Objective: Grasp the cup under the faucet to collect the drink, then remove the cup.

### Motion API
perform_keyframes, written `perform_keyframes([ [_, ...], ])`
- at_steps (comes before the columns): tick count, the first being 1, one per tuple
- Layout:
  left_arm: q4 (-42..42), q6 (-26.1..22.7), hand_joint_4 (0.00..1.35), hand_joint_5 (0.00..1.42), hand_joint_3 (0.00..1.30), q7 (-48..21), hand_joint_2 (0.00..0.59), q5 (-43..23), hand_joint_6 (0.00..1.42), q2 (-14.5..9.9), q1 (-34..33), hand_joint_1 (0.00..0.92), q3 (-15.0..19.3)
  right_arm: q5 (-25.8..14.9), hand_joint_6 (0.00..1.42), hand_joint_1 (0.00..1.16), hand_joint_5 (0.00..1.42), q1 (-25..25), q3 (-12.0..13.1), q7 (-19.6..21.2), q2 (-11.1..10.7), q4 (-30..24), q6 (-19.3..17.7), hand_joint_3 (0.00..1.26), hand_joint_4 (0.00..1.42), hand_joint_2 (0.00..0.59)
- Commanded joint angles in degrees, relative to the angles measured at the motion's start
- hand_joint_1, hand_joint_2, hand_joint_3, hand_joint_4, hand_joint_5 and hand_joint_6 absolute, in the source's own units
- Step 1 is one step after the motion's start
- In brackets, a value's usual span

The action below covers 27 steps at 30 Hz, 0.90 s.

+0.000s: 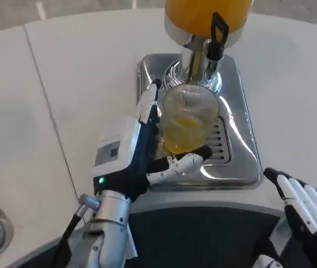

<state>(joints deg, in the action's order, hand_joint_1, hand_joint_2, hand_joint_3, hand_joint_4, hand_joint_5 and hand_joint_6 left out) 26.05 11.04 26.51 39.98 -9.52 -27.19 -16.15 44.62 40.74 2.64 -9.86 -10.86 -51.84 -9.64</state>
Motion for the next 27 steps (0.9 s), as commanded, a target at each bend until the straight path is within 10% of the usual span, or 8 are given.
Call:
perform_keyframes([
  [1,1.25,0.8,0.07,0.37,0.02,1.61,0.067,-0.45,0.32,1.39,-0.94,0.288,-0.93,-1.1,0.0,0.16,0.0,0.41,1.22,0.89,0.04,0.7,-0.55,0.0,0.0,0.532],
  [8,2.37,0.23,0.1,0.42,0.04,2.69,0.073,-0.2,0.4,2.83,-1.88,0.31,-1.66,-1.77,0.0,0.16,0.0,0.63,1.81,0.09,0.23,-0.34,0.05,0.0,0.0,0.528],
  [16,3.48,-2.59,0.27,0.68,0.18,7.05,0.099,2.34,0.83,4.91,-2.46,0.452,-3.3,-2.62,0.0,0.15,0.0,0.32,2.14,-0.92,0.88,-1.21,1.39,0.0,0.0,0.531],
  [23,3.77,-5.33,0.79,1.11,0.62,10.89,0.111,3.95,1.37,6.24,-2.18,0.546,-4.53,-3.87,0.0,0.14,0.0,0.07,3.66,-1.89,1.15,-1.87,2.66,0.0,0.0,0.533],
  [27,3.97,-4.65,1.08,1.33,0.88,12.72,0.099,3.66,1.42,6.05,-2.07,0.542,-4.79,-4.11,0.0,0.12,0.0,-0.07,4.08,-2.64,1.21,-2.1,3.25,0.0,0.0,0.542],
])
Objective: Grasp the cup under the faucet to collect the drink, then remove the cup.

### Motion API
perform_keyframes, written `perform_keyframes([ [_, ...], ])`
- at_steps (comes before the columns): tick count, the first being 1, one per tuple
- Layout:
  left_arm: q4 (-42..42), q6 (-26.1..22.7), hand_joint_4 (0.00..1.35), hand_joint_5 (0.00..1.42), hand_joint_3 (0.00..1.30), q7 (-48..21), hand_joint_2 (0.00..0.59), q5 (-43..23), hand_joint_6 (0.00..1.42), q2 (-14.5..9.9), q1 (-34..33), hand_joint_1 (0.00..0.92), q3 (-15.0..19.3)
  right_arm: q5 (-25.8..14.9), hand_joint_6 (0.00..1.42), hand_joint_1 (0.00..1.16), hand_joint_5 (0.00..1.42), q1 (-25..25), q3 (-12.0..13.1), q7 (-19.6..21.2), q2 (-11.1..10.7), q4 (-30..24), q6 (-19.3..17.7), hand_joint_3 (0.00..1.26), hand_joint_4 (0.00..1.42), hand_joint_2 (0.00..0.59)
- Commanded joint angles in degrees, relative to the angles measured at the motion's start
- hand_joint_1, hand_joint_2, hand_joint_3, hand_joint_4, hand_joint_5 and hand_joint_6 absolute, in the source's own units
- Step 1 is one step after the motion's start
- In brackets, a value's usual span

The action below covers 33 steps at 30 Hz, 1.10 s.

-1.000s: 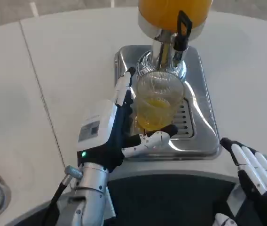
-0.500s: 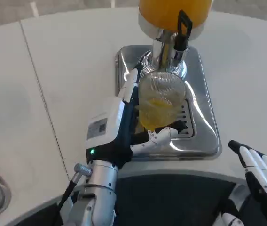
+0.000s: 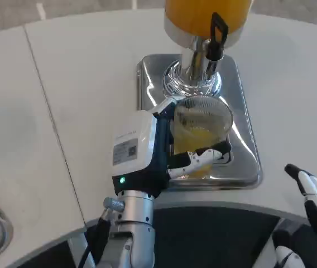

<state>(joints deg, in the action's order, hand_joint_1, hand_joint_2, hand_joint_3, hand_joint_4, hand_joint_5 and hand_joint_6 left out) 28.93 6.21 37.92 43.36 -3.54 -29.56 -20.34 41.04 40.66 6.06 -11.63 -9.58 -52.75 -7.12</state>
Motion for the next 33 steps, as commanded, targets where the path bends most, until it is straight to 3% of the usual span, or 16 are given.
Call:
perform_keyframes([
  [1,1.03,0.28,1.1,1.36,0.9,1.4,0.094,0.08,1.42,0.06,0.28,0.537,-0.58,-0.48,0.0,0.11,0.0,-0.12,0.55,-1.11,-0.03,-1.17,0.92,0.0,0.0,0.541],
  [5,0.71,0.87,1.14,1.4,0.97,1.57,0.079,-0.77,1.42,-0.3,-0.39,0.52,-0.01,-0.27,0.0,0.11,0.0,-1.3,0.21,-2.03,0.12,-1.03,2.17,0.0,0.0,0.54],
  [16,-2.14,2.13,1.16,1.42,0.99,-0.11,0.065,-3.96,1.42,-1.17,-0.23,0.548,2.47,0.15,0.0,0.11,0.0,-2.57,-0.44,-2.86,0.1,-0.64,3.3,0.0,0.0,0.535],
  [24,-7.47,2.44,1.18,1.42,1.01,-3.43,0.052,-5.1,1.42,-5.51,2.13,0.568,4.53,-0.22,0.0,0.11,0.0,-3.32,0.07,-3.01,-0.51,-0.31,3.34,0.0,0.0,0.542],
  [33,-12.39,3.43,1.18,1.42,1.02,-5.13,0.036,-4.9,1.42,-9.86,5.69,0.569,5.75,0.21,0.0,0.12,0.0,-4.31,-0.97,-3.08,-0.68,0.26,3.07,0.0,0.0,0.544],
])
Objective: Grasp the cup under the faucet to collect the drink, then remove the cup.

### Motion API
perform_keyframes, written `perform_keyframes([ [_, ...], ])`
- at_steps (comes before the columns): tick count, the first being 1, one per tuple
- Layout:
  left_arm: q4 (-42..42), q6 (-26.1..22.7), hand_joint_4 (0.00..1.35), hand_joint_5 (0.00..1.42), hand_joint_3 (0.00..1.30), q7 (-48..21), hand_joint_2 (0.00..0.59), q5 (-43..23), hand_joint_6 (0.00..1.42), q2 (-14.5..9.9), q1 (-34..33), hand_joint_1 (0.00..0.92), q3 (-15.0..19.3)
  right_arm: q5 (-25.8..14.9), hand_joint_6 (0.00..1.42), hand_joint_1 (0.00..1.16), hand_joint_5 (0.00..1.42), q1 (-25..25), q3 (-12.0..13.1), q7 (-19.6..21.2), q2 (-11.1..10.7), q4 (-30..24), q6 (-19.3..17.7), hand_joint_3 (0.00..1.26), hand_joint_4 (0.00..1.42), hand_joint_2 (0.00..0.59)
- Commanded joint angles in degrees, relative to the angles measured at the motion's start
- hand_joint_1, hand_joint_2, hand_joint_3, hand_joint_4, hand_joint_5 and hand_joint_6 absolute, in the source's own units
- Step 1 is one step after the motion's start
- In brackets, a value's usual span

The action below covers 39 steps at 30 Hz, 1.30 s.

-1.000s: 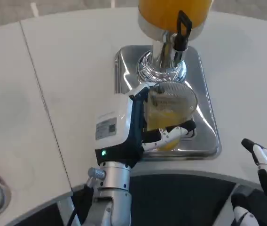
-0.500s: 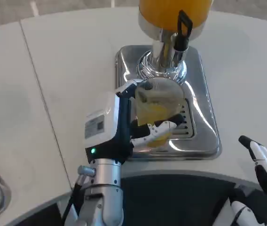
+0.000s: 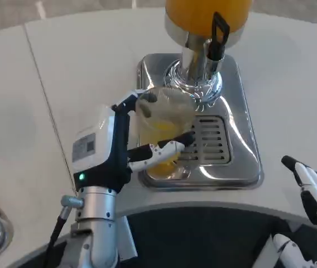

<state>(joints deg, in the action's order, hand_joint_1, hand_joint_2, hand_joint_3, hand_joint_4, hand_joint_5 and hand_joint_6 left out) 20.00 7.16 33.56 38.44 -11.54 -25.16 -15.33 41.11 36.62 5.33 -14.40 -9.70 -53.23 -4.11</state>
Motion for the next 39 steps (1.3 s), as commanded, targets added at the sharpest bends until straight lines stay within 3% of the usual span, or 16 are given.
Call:
perform_keyframes([
  [1,-3.95,2.67,1.18,1.42,1.02,-0.98,0.036,0.02,1.42,-2.4,1.77,0.568,0.94,0.15,0.0,0.12,0.0,-0.38,-0.23,-0.25,-0.58,0.77,0.03,0.0,0.0,0.544],
  [8,-7.55,3.75,1.18,1.42,1.02,-2.66,0.026,-0.98,1.42,-4.81,4.79,0.57,2.9,0.19,0.0,0.12,0.0,-0.82,0.06,-0.17,-1.04,1.09,-0.26,0.0,0.0,0.544],
  [18,-11.45,4.22,1.19,1.42,1.02,-4.94,0.008,-2.68,1.42,-5.57,7.29,0.57,5.0,0.07,0.0,0.12,0.0,-1.45,0.2,0.45,-1.05,1.79,-0.03,0.0,0.0,0.548],
  [26,-17.97,7.09,1.19,1.42,1.02,-8.69,0.0,-4.81,1.42,-9.42,13.34,0.569,9.2,-0.17,0.0,0.12,0.0,-1.67,1.13,0.42,-1.35,1.26,-0.11,0.0,0.0,0.548],
  [31,-20.06,8.07,1.19,1.42,1.02,-10.0,0.0,-4.85,1.42,-9.95,15.48,0.569,10.42,0.22,0.0,0.12,0.0,-3.23,1.72,-0.36,-2.52,1.41,0.03,0.0,0.0,0.548],
  [39,-24.09,10.4,1.2,1.42,1.02,-13.99,0.0,-6.66,1.42,-10.59,18.33,0.563,12.2,2.0,0.0,0.12,0.0,-6.93,2.61,-1.8,-6.75,2.53,-0.69,0.0,0.0,0.548],
])
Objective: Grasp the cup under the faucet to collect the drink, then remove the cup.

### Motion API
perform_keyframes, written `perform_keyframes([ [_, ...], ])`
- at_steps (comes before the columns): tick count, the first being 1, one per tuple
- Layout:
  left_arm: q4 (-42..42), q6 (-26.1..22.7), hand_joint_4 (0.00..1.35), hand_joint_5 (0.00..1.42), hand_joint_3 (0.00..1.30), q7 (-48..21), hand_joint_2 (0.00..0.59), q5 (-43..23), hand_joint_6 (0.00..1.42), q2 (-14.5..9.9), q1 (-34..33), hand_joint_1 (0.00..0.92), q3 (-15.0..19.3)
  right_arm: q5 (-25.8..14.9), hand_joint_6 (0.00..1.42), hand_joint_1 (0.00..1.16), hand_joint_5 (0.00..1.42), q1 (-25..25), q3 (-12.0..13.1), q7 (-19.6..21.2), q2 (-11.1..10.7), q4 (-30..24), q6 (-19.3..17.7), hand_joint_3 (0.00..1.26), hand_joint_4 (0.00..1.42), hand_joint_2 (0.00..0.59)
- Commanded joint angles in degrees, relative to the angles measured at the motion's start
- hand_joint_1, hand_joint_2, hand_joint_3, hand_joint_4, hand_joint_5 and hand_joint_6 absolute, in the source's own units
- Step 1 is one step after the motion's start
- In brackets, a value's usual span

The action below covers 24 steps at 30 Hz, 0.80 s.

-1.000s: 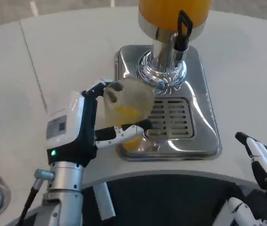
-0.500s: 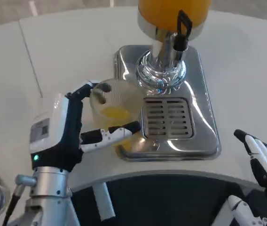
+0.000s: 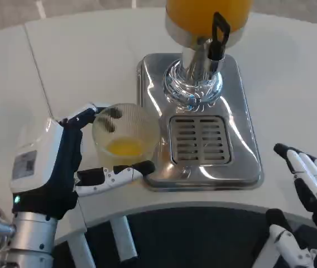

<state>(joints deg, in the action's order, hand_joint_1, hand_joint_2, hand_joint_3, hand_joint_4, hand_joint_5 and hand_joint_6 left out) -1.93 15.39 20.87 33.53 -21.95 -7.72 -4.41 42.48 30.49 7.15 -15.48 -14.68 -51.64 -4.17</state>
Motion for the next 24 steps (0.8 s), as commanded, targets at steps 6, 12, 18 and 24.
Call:
perform_keyframes([
  [6,-4.77,4.18,1.22,1.42,1.02,-3.18,0.0,-3.35,1.42,-0.38,2.46,0.561,2.67,1.47,0.0,0.12,0.0,-1.52,0.5,-0.61,-3.87,1.78,-2.26,0.0,0.0,0.553],
  [12,-7.79,6.22,1.22,1.42,1.02,-6.31,0.0,-4.96,1.42,-1.26,5.12,0.561,4.53,1.96,0.0,0.13,0.0,-3.21,1.29,-0.85,-7.41,2.77,-4.94,0.0,0.0,0.558],
  [18,-9.89,7.81,1.23,1.42,1.02,-8.17,0.0,-5.43,1.42,-1.32,7.13,0.56,5.57,1.76,0.0,0.12,0.0,-4.67,2.13,-0.69,-10.31,4.38,-7.86,0.0,0.0,0.563],
  [24,-12.4,10.23,1.23,1.42,1.02,-10.68,0.0,-6.54,1.42,-1.96,9.5,0.555,6.69,0.45,0.0,0.11,0.0,-4.63,4.36,0.35,-13.25,5.69,-12.21,0.0,0.0,0.568],
])
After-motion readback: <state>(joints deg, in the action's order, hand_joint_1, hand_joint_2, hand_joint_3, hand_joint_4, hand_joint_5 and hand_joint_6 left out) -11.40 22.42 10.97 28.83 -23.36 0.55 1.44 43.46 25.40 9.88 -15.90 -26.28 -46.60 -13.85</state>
